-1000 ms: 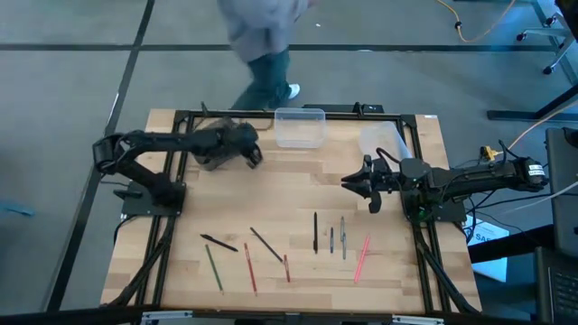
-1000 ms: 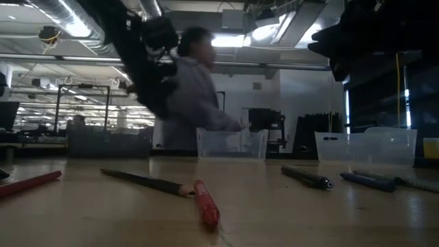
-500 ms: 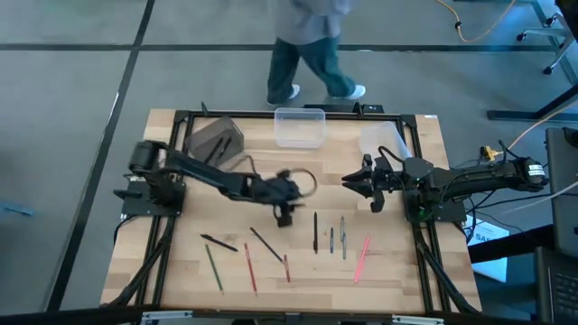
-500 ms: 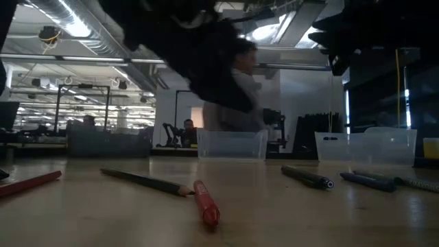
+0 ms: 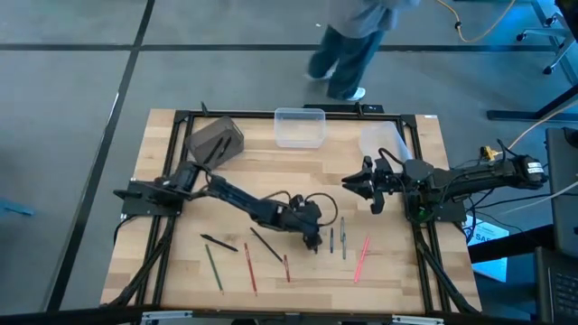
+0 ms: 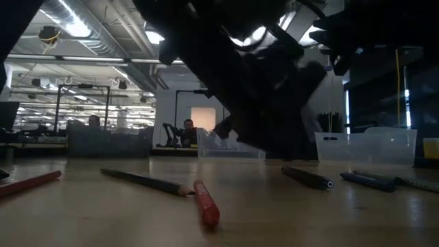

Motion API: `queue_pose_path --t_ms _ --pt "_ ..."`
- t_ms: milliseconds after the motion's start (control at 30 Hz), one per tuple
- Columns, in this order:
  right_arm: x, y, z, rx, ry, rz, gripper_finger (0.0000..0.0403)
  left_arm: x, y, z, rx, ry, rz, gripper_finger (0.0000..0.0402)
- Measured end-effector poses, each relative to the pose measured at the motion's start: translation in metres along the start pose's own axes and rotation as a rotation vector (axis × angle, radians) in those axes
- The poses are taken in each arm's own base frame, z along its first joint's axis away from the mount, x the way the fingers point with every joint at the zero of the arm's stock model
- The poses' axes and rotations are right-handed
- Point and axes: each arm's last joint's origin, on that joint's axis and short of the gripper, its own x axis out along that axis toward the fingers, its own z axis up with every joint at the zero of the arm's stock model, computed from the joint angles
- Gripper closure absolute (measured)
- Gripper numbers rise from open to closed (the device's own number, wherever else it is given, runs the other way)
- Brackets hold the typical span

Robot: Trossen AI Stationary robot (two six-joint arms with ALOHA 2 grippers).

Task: Sort crayons/erasers/pens/pencils in bins
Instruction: Put the black pen into the black bin

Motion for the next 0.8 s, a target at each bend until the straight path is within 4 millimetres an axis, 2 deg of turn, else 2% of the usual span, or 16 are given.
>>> queue_pose_path --t_ms 200,367,567,800 --pt "0.0 0.003 -0.001 0.021 0.006 0.012 0.0305 -0.005 -0.002 0.005 0.02 0.035 0.218 0.025" --pt "0.0 0.006 -0.002 0.022 0.0 -0.003 0.0305 -0.008 -0.011 0.007 -0.052 0.033 0.166 0.025" --pt "0.0 0.006 -0.002 0.027 -0.005 -0.014 0.0305 -0.013 -0.02 0.003 -0.043 -0.003 0.18 0.0251" --pt "0.0 0.006 -0.002 0.037 -0.006 -0.014 0.0305 0.001 -0.017 -0.011 -0.056 0.012 0.211 0.0251"
